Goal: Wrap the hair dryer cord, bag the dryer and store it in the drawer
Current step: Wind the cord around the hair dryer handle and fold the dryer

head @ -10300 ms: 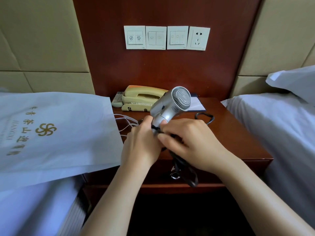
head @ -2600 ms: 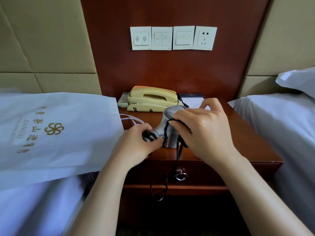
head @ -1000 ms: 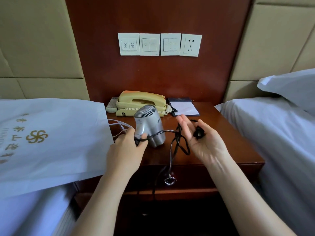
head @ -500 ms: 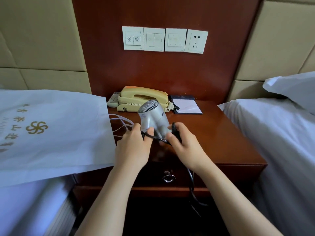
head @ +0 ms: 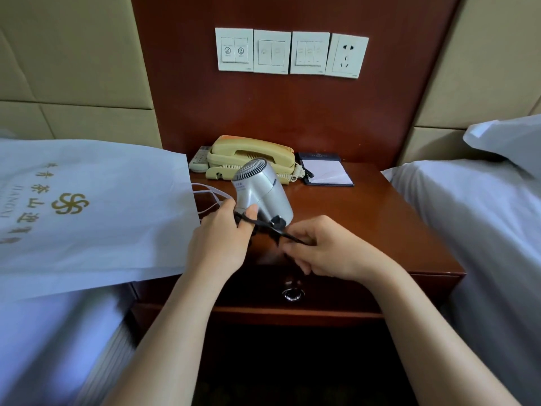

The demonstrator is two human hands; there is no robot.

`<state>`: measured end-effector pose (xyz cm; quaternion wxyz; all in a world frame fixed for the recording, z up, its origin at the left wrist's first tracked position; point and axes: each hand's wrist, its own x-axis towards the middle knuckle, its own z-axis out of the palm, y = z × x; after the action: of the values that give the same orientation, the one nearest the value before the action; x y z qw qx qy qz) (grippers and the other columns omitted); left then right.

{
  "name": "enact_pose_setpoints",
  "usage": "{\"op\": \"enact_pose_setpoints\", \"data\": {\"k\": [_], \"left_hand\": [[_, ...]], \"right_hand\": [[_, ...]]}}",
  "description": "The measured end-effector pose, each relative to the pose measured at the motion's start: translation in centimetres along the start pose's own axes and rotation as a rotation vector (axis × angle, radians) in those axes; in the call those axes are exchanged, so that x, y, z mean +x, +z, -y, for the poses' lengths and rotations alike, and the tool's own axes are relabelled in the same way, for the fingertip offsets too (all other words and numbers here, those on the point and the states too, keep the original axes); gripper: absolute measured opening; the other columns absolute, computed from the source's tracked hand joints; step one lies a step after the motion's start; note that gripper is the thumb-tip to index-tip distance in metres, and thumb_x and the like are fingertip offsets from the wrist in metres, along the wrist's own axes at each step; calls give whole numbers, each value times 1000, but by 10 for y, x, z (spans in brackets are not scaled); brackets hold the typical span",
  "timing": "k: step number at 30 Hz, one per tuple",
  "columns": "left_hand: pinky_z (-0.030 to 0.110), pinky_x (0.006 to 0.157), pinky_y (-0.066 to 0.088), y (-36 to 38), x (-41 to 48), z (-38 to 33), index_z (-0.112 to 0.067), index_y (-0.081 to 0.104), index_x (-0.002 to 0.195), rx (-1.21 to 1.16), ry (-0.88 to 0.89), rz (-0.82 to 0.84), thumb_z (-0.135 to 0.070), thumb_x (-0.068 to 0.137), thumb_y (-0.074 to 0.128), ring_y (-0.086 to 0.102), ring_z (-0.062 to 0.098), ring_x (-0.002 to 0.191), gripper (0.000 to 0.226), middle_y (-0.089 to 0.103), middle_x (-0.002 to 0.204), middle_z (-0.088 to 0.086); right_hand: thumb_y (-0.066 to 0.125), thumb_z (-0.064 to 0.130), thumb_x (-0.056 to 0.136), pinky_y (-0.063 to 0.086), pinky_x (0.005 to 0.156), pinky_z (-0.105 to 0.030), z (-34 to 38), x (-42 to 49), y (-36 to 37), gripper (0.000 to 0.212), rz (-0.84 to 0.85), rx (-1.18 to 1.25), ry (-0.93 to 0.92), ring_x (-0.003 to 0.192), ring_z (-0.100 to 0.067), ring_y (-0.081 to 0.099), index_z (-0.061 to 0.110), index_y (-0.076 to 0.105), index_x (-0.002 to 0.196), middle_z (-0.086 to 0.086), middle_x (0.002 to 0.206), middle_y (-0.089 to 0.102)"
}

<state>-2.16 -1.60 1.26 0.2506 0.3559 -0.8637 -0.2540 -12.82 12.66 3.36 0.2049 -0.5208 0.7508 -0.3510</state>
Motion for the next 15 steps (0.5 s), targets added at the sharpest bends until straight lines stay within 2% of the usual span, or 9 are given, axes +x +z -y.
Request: {"op": "enact_pose_setpoints", "data": {"k": [2, 5, 10, 15], "left_hand": [[41, 74, 47, -2, -1, 1, -18, 48, 104, 25, 23, -18, -55, 92, 32, 58, 39, 91, 42, 63, 101, 12], [35, 69, 38, -6, -4, 2, -17, 45, 98, 112, 71, -85, -51, 93, 35, 56, 39, 92, 36, 61, 99, 11], [34, 67, 37, -11, -6, 7, -17, 47, 107, 183, 117, -149, -53, 92, 34, 55, 35, 85, 40, 59, 98, 9], [38, 66, 38, -24, -4, 11, -14, 48, 102, 174, 148, -304, -48, 93, 35, 56, 45, 88, 37, 60, 100, 16]], "right_hand": [[54, 12, 88, 35, 43, -14, 4, -2, -2, 18, -25, -85, -11, 35, -6, 42, 9, 62, 72, 0, 50, 57], [55, 20, 89, 41, 49, -18, 7, -2, -4, 25, -136, -258, -19, 41, -5, 49, 14, 62, 66, 0, 50, 62], [52, 35, 93, 44, 56, -18, 9, -6, -15, 37, 103, -255, 157, 41, -4, 48, 12, 65, 66, 1, 52, 61], [52, 41, 91, 44, 58, -21, -1, -12, -34, 41, 102, -301, 262, 43, -8, 50, 14, 65, 62, 2, 48, 59]]}}
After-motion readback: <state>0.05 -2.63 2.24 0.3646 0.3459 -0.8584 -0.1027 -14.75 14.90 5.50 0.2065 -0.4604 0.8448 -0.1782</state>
